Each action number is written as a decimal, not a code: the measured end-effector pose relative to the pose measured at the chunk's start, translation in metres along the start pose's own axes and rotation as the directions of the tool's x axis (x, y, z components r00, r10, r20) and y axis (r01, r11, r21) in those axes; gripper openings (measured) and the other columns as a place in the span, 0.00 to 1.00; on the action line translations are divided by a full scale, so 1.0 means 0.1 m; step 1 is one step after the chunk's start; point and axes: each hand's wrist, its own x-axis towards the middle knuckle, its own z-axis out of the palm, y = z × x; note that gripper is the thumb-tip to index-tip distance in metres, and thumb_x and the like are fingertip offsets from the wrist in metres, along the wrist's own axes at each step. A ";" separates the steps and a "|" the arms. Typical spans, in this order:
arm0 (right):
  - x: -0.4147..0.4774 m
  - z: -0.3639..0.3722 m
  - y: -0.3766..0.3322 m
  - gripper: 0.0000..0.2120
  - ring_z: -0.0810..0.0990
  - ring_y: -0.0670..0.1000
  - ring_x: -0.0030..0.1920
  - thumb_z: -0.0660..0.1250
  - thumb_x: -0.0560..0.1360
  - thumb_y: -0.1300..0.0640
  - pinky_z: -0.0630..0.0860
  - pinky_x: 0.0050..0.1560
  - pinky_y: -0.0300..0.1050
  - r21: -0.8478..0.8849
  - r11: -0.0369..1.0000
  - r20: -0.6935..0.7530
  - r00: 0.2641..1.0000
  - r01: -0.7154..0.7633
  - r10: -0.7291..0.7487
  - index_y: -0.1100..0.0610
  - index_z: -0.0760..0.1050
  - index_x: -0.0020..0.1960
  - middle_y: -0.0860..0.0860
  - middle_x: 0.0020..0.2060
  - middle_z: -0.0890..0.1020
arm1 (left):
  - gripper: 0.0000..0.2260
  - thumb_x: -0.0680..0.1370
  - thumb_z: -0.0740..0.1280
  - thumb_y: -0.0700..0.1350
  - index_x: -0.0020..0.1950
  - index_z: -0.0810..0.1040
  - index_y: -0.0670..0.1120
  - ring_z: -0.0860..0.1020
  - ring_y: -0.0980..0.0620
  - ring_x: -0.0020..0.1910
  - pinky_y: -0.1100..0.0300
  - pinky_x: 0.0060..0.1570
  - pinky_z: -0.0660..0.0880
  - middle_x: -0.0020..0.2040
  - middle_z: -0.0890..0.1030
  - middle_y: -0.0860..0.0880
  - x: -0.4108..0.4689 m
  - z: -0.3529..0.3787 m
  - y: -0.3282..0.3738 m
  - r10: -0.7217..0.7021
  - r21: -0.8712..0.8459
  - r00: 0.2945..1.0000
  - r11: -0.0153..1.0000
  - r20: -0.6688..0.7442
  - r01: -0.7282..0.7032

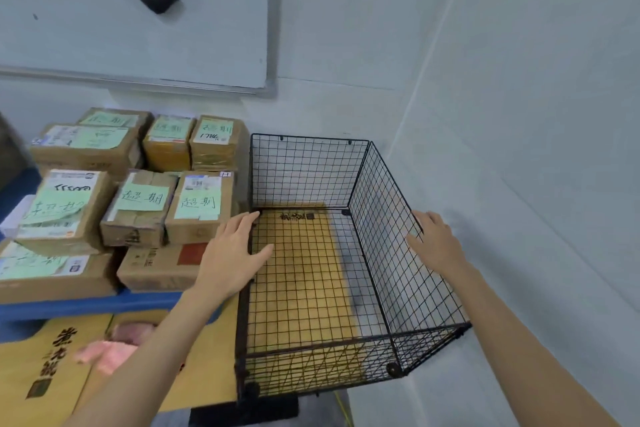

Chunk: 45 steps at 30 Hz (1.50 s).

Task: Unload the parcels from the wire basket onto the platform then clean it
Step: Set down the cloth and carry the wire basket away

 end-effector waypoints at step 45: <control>0.39 0.33 0.25 0.35 0.72 0.46 0.43 0.67 0.80 0.58 0.71 0.47 0.34 0.521 0.853 0.081 0.994 0.016 -0.068 0.50 0.52 0.80 0.49 0.51 0.73 | 0.36 0.71 0.76 0.39 0.74 0.63 0.49 0.81 0.55 0.41 0.51 0.50 0.82 0.69 0.70 0.50 0.12 0.39 -0.12 -0.254 -0.460 0.967 0.862 -0.031 0.211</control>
